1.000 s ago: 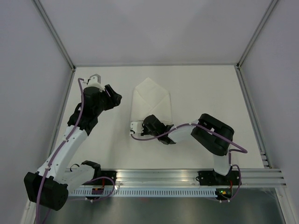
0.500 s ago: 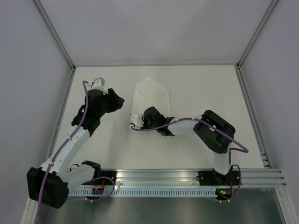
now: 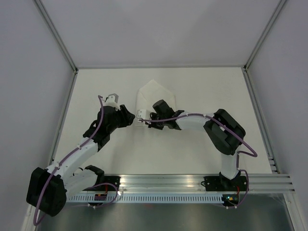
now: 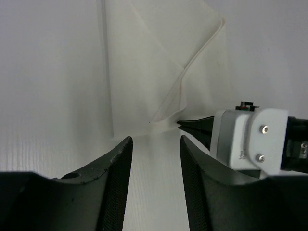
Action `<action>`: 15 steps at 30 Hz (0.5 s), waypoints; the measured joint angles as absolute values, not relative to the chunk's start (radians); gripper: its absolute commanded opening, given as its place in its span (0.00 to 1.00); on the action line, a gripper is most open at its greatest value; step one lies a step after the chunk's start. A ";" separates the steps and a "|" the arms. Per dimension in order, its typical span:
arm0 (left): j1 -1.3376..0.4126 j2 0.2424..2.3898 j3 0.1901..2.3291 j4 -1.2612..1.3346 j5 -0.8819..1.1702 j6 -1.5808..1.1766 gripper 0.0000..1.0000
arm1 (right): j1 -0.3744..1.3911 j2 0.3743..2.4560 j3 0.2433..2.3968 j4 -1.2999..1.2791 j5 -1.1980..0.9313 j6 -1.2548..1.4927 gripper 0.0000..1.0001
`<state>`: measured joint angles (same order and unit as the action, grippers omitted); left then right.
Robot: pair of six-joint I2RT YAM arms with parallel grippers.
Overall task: Fold the napkin, place the utensils inside, and roll it up
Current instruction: Roll the napkin with the utensil
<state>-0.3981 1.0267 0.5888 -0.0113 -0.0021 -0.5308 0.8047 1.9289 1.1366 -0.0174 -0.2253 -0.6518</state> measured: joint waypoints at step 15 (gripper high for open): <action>-0.572 0.916 0.294 0.341 -0.123 -0.411 0.41 | 0.720 1.969 1.285 -0.347 -0.482 -0.612 0.00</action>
<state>-0.5716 0.9161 0.2939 0.3412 -0.1226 -0.4110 0.7200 1.9694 1.2846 -0.3473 -0.4820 -0.6121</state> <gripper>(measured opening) 0.408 0.011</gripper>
